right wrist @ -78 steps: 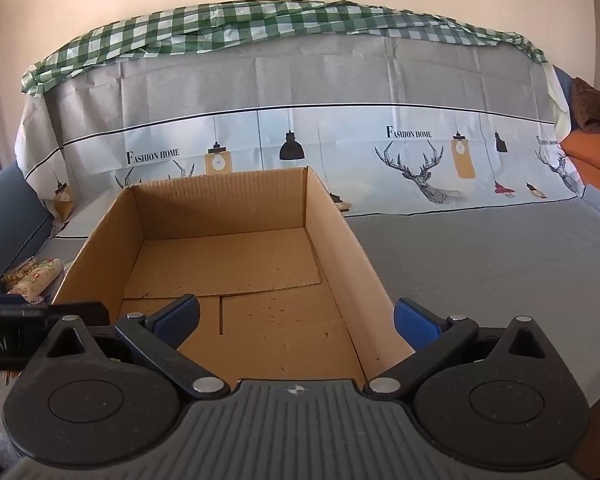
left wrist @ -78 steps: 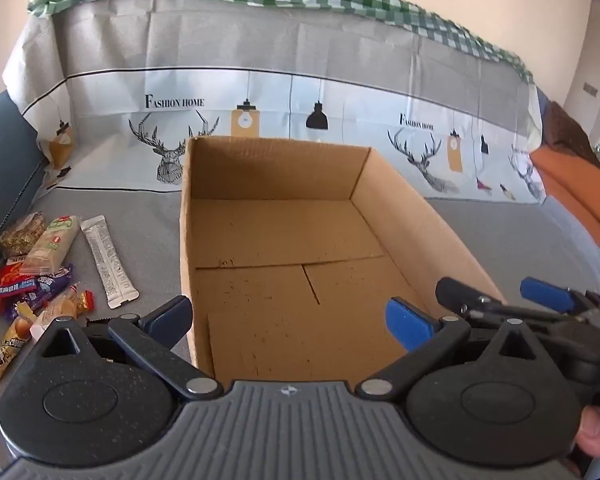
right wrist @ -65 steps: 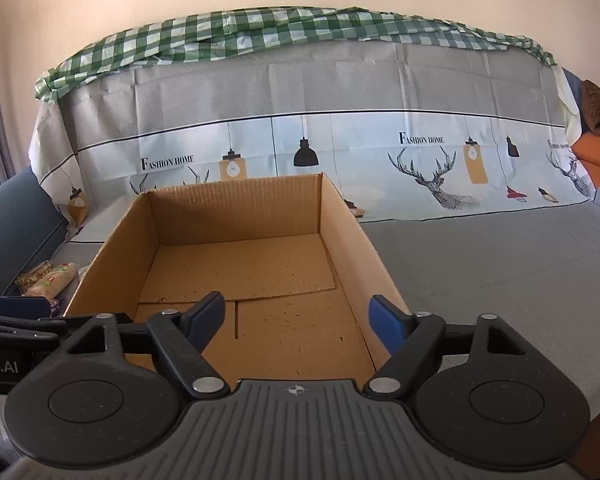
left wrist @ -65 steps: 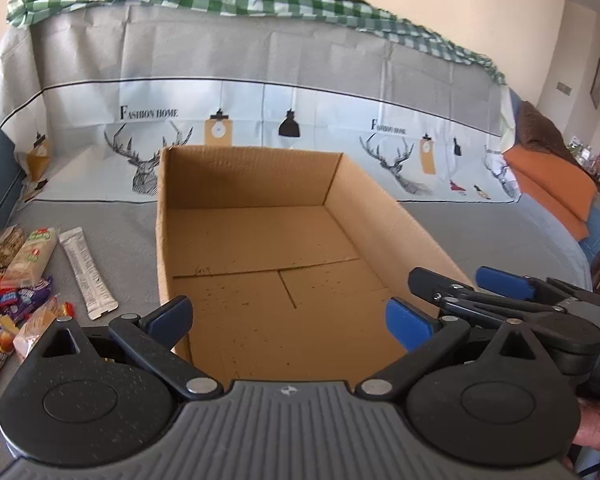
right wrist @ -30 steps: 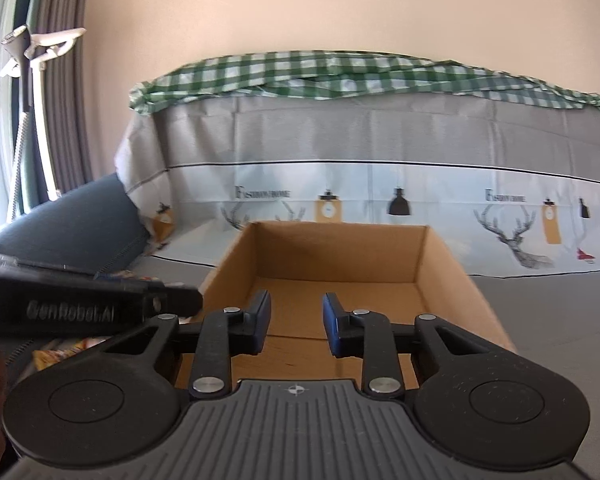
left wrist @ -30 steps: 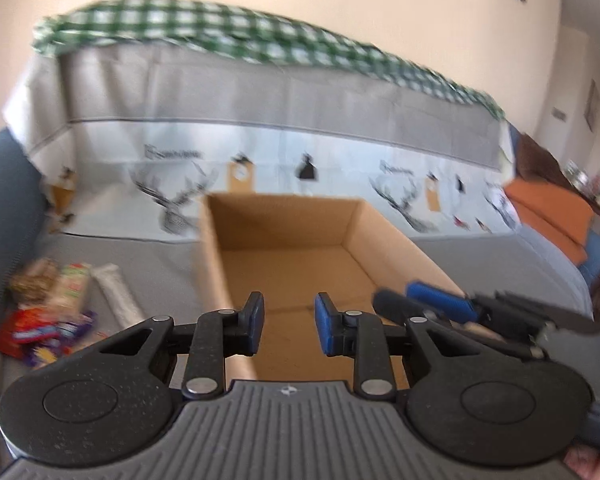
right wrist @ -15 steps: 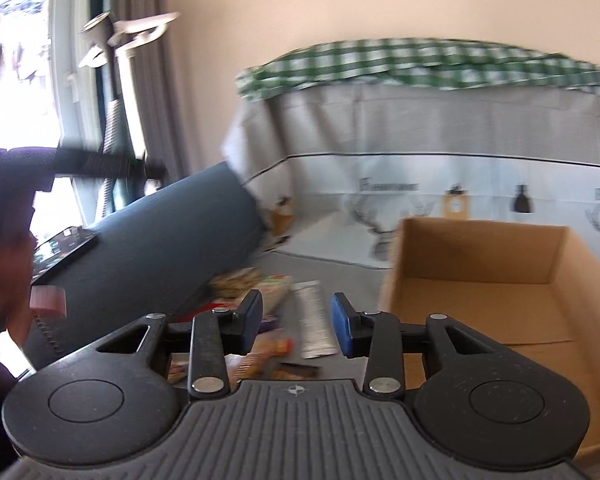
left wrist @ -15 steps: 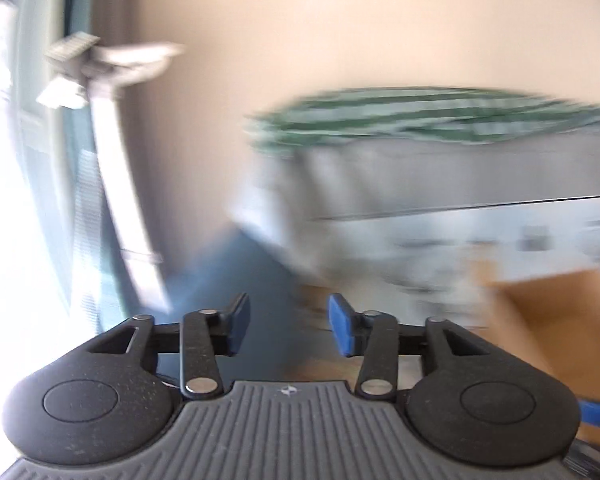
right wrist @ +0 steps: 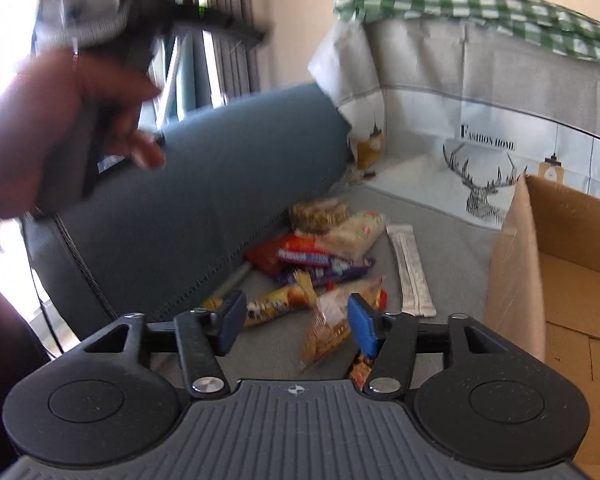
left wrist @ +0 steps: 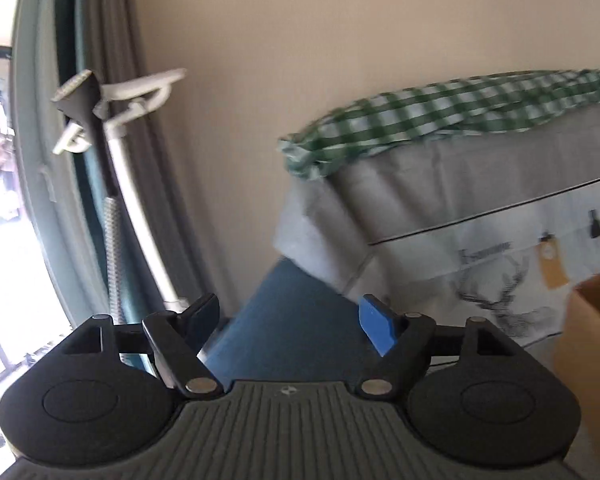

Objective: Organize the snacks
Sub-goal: 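Grasp the clear cracker bag with the left tool while the right tool grasps the dark biscuit bar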

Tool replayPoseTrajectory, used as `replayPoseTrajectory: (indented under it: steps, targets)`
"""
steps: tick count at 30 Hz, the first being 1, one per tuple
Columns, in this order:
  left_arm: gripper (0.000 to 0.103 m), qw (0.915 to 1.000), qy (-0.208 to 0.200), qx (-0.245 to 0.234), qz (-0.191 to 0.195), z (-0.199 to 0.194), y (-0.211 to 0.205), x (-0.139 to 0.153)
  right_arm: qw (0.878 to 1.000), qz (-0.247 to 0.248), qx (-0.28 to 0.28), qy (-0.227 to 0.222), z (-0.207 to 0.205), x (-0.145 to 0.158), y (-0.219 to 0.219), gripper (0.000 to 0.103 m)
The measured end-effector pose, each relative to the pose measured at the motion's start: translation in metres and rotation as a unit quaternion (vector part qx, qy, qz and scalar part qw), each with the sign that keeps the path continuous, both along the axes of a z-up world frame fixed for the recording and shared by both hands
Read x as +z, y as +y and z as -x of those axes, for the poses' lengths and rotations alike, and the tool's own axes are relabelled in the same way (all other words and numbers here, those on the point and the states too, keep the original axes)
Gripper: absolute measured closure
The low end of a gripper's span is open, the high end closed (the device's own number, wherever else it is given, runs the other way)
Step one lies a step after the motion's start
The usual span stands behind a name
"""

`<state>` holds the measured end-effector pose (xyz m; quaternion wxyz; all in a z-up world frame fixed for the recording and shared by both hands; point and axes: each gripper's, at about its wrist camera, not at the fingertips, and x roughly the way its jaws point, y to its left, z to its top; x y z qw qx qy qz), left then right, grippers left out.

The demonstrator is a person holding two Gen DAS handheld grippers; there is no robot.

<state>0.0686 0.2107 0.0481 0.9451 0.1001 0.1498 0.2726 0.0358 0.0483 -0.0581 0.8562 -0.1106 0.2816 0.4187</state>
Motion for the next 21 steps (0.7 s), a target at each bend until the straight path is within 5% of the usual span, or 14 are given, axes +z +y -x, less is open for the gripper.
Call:
replayPoseTrajectory:
  steps: [2,5,7,16,21]
  targets:
    - [0.030,0.9940,0.026,-0.068,0.082,-0.003,-0.004,-0.007,0.999,0.029,-0.014,0.005,-0.005,-0.008,0.009,0.040]
    - [0.076,0.9730,0.073,-0.123,0.182,-0.013,0.007,-0.025,0.997,0.065,-0.041,0.018,-0.013,-0.020,0.016,0.040]
    - [0.089,0.9569,0.101,-0.131,0.238,-0.021,0.025,-0.039,0.995,0.080,-0.058,0.029,-0.018,-0.027,0.018,0.040]
    - [0.086,0.8930,0.229,-0.138,0.362,-0.033,0.041,-0.093,0.989,0.101,-0.087,0.070,-0.035,-0.050,0.023,0.040]
    - [0.055,0.8665,0.259,-0.145,0.401,-0.041,0.034,-0.114,0.985,0.096,-0.105,0.101,-0.045,-0.054,0.021,0.040]
